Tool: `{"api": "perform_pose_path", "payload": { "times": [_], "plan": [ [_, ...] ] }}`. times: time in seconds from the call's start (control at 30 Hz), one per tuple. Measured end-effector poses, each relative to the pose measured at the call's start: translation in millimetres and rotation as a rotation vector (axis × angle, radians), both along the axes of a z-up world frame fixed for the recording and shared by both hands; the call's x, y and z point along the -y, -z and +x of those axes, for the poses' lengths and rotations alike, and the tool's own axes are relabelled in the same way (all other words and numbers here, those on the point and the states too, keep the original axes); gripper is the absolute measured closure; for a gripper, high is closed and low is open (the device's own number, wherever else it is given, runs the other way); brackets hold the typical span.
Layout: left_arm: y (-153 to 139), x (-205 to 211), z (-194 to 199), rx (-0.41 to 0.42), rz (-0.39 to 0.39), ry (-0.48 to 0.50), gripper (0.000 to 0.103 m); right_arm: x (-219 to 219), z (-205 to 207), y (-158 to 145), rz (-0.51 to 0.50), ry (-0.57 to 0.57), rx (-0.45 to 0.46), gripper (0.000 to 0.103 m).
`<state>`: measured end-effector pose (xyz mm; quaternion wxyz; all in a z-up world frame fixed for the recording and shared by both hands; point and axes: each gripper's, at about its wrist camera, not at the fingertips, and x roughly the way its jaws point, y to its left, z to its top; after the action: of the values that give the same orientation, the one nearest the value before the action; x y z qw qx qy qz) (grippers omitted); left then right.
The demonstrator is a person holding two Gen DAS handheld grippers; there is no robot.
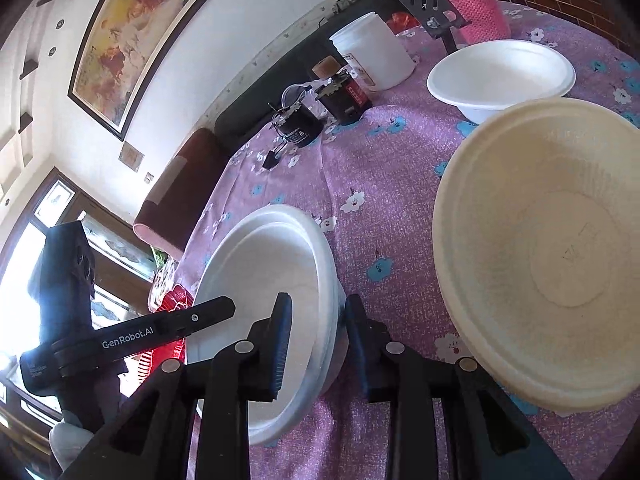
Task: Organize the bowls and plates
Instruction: 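Lift the white bowl with both grippers and carry it toward the red plates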
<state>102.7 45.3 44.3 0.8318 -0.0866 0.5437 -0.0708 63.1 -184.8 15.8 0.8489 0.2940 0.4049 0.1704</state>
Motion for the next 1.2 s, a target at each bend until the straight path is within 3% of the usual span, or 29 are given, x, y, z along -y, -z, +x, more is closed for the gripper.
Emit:
{"api": "perform_pose_path", "payload": {
  "times": [0.23, 0.5, 0.63, 0.8, 0.97, 1.2],
  "plan": [
    [9.5, -4.8, 2.0, -0.024, 0.004, -0.019, 0.082, -3.9, -3.8, -5.2, -0.011, -0.01, 0.027, 0.065],
    [14.3, -2.2, -0.9, -0.021, -0.01, -0.013, 0.082, -10.3, -8.4, -10.4, -0.051, -0.017, 0.059, 0.065],
    [13.5, -8.5, -3.5, -0.019, -0.029, -0.029, 0.082, -12.0, -11.9, -13.8, -0.052, -0.022, 0.082, 0.07],
    [10.0, -18.6, -8.0, -0.031, -0.069, -0.049, 0.082, -13.3, -11.9, -13.6, -0.025, -0.042, 0.08, 0.071],
    [3.2, -26.1, -13.2, -0.037, -0.091, -0.059, 0.082, -8.3, -4.3, -7.7, 0.075, -0.06, 0.031, 0.071],
    [-17.1, -34.2, -25.8, 0.007, -0.123, -0.058, 0.082, -14.2, -10.8, -37.0, 0.065, -0.067, 0.06, 0.071]
  ]
}}
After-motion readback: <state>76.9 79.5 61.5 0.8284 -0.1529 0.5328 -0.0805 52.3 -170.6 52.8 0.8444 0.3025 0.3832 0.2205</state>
